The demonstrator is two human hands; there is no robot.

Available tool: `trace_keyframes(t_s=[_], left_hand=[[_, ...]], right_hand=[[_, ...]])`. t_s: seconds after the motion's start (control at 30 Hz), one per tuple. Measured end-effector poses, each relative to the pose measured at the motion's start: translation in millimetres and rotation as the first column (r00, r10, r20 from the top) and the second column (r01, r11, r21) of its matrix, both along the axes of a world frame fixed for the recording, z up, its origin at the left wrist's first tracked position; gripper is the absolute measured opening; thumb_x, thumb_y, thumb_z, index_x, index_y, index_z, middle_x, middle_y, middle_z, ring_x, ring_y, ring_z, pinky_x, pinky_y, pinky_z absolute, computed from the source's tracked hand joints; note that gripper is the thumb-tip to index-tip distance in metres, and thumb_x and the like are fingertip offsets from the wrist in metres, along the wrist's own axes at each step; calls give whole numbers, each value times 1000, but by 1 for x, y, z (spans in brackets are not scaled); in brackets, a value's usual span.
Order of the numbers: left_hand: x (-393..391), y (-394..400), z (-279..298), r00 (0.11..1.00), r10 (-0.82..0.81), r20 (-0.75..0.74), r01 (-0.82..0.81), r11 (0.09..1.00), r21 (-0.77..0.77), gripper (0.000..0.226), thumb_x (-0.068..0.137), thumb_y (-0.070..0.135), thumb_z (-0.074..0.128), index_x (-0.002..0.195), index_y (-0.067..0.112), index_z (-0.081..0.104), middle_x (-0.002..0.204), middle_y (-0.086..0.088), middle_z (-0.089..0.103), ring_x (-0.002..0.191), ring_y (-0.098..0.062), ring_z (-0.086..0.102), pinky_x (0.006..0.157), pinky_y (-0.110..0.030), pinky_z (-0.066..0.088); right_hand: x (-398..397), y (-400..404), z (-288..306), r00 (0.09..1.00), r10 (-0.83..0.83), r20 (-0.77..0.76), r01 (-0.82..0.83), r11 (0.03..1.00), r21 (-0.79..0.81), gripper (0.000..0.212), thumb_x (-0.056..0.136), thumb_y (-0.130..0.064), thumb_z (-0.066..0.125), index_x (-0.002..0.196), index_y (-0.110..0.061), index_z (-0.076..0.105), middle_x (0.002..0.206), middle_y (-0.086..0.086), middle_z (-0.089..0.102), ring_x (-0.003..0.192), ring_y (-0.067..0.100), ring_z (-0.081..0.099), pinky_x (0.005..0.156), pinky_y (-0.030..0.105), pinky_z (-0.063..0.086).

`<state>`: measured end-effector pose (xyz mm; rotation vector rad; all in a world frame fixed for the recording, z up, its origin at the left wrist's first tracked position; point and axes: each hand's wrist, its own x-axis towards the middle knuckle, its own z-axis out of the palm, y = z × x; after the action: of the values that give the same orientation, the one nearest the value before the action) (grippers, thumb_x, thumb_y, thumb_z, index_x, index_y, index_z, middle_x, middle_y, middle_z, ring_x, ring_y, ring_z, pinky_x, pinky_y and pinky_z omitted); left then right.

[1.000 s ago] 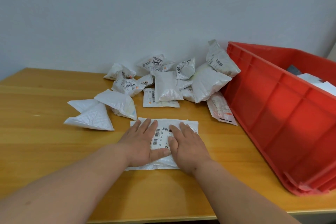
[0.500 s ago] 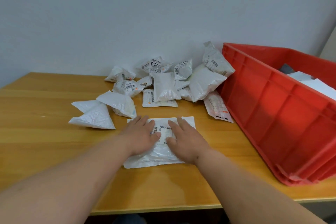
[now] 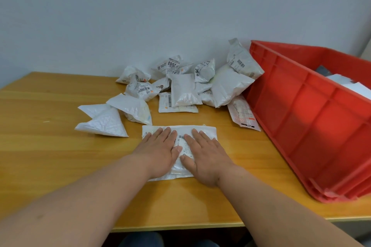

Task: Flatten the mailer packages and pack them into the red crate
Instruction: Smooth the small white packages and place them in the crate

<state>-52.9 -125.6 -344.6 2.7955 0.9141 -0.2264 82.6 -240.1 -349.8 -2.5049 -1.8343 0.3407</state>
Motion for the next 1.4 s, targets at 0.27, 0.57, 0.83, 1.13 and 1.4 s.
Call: trace_keyframes(t_s=[0.27,0.57,0.83,1.13,1.4], left_hand=[[7,-1,4,998,18,-58,-17,1000,21,61,104,48,12,157,22,-3,164,1,-9,150,-19,-12,122,-44,-4],[-6,-7,12,974,153,166,-193,947,258,58,99,58,27,151,32,21,148,3,25,136,-20,23,107,-38,24],[3,-2,8,975,64,215,-51,997,-64,49,106,39,21,154,29,22,162,6,18,149,-16,15,119,-38,18],[-1,-2,-8,995,-46,85,47,999,-7,63,102,50,10,156,23,-10,163,6,-16,149,-13,-18,123,-38,-5],[3,-4,-6,998,-26,61,27,1000,-5,61,104,48,11,157,22,-5,164,5,-9,150,-13,-11,123,-34,-3]], right_hand=[[-5,5,2,998,-55,3,55,998,-36,71,98,-58,26,158,-31,1,166,-3,-10,152,17,-12,123,48,-2],[1,9,30,993,-122,0,122,991,-59,78,86,-80,31,151,-36,26,162,-3,21,146,26,22,113,49,29],[-5,-2,39,982,-129,137,111,985,128,59,95,-65,31,137,-25,45,126,1,52,120,24,48,101,43,37],[-3,-2,9,998,70,-4,-70,997,31,62,105,-45,19,159,-22,-1,166,-3,-11,151,10,-12,124,37,-3],[-5,3,4,998,28,-55,-26,999,42,62,104,-43,24,159,-20,7,167,0,0,153,12,-1,123,38,3]])
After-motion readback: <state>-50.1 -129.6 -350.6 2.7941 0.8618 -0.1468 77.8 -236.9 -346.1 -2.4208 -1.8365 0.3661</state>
